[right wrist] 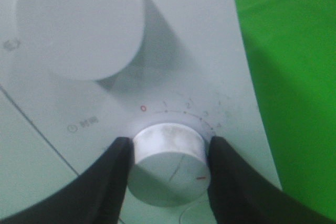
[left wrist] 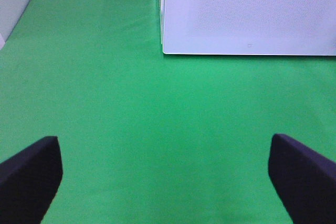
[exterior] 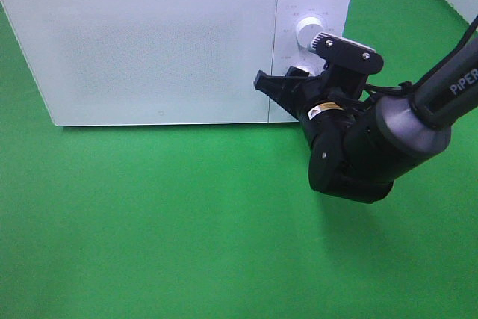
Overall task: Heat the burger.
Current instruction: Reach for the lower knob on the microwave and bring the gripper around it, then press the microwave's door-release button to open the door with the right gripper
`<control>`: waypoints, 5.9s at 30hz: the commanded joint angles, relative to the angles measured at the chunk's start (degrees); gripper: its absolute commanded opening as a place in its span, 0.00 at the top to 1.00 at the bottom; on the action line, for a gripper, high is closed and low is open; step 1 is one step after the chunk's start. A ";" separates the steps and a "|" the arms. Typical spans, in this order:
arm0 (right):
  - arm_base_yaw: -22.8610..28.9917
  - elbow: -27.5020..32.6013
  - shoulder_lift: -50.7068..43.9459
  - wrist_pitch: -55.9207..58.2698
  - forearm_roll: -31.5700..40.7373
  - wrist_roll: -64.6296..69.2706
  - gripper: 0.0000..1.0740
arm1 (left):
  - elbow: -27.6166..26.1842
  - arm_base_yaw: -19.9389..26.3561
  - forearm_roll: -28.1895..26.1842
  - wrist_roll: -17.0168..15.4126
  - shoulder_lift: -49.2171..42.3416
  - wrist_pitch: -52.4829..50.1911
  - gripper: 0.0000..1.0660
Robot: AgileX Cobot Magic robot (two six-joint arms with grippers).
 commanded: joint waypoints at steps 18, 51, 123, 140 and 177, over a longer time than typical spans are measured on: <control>-0.34 -1.15 -0.29 -5.10 -16.39 68.47 1.00 | 0.29 0.23 -0.06 -0.29 -0.97 -0.34 0.04; -0.34 -1.15 -0.29 -7.45 -11.00 73.85 0.88 | 0.29 0.23 -0.06 -0.29 -0.97 -0.34 0.04; -0.52 13.29 -42.46 75.69 -29.91 -12.55 0.27 | 0.29 0.23 -0.06 -0.29 -0.97 -0.34 0.04; -0.52 11.80 -58.67 103.13 -41.54 -3.50 0.29 | 0.29 0.23 -0.06 -0.29 -0.97 -0.34 0.04; -29.11 18.96 -104.51 118.95 -41.83 -5.39 0.29 | 0.29 0.23 -0.06 -0.29 -0.97 -0.34 0.04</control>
